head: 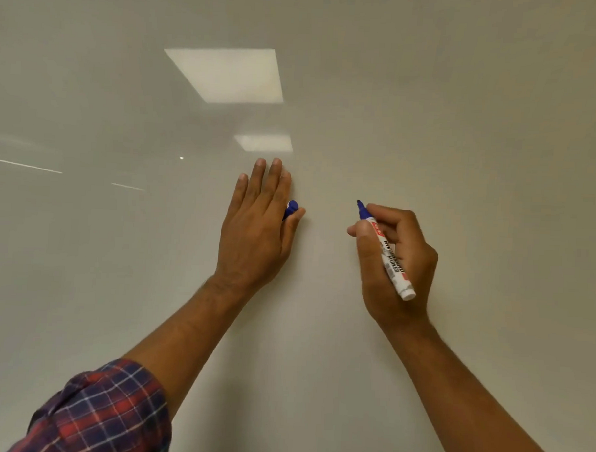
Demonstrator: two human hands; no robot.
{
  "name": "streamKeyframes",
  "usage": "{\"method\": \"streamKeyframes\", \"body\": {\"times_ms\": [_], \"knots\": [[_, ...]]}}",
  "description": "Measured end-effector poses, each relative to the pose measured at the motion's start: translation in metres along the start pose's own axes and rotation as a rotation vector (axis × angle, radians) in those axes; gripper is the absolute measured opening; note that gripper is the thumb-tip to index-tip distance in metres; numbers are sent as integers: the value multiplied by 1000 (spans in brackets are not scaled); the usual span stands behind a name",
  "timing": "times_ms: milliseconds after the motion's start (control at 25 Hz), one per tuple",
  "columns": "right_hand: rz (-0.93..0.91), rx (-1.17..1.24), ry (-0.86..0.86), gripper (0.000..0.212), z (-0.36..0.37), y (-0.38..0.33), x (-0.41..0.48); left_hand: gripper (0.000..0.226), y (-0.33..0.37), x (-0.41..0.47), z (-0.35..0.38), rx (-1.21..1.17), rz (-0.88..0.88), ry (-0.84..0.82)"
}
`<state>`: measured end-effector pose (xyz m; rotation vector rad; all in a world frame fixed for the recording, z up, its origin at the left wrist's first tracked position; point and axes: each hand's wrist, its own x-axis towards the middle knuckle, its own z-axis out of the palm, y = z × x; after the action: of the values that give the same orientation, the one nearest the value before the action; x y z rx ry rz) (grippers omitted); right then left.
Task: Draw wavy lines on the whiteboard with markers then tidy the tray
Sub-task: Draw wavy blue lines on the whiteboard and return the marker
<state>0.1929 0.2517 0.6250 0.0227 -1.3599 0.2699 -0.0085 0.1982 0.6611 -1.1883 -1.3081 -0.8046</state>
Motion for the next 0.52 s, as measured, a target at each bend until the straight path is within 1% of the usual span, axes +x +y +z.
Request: {"method": "streamKeyframes", "body": {"times_ms": [80, 240, 520], "knots": [[-64, -79, 42, 26, 10, 16, 13, 68, -1, 3, 6, 16, 4, 16], [-21, -74, 95, 27, 21, 39, 27, 66, -4, 1, 12, 25, 6, 39], [-43, -143, 119, 14, 29, 40, 41, 66, -5, 1, 13, 23, 7, 59]]}}
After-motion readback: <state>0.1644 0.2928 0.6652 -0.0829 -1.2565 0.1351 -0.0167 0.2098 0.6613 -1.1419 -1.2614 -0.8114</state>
